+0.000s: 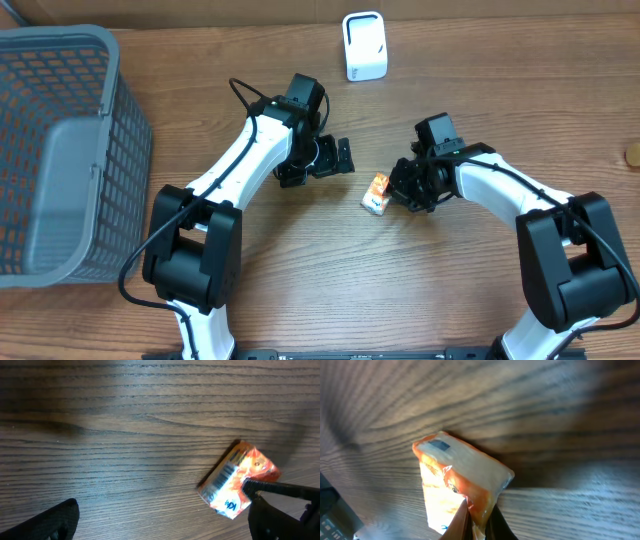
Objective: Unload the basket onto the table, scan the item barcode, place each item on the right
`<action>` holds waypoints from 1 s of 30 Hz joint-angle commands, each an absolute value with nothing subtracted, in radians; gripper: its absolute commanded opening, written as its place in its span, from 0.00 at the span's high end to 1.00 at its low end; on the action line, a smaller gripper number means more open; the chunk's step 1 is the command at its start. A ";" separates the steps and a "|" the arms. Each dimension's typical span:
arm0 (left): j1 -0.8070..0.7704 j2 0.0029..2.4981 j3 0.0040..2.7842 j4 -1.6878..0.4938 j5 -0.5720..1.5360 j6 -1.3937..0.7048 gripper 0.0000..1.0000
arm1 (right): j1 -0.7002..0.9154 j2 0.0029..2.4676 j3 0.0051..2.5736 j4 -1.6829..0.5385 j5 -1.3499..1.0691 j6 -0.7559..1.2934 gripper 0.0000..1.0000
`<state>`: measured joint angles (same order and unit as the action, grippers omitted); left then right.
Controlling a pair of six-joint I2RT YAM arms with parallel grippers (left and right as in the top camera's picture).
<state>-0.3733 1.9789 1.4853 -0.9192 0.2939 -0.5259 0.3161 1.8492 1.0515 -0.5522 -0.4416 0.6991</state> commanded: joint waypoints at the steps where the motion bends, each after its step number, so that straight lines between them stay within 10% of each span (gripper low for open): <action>1: -0.374 1.975 1.481 -0.918 0.281 -0.546 0.00 | 0.319 1.858 1.118 -0.520 -0.447 0.672 0.96; 8: -0.374 1.975 1.481 -0.906 0.281 -0.546 0.00 | 0.321 1.859 1.195 -0.414 -0.446 0.640 0.96; 12: -0.374 1.975 1.481 -0.907 0.280 -0.546 0.00 | 0.321 1.860 1.195 -0.437 -0.394 0.639 0.55; 19: -0.374 1.975 1.481 -0.911 0.249 -0.546 0.00 | 0.296 1.860 1.211 -0.579 -0.316 0.597 0.45; 30: -0.344 1.975 1.481 -0.915 0.157 -0.716 0.00 | 0.287 1.861 1.306 -0.550 -0.358 0.566 0.60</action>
<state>-0.3660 1.9789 1.4853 -0.9123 0.1986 -0.6174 0.2703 1.8584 1.2831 -0.5758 -0.3408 0.5491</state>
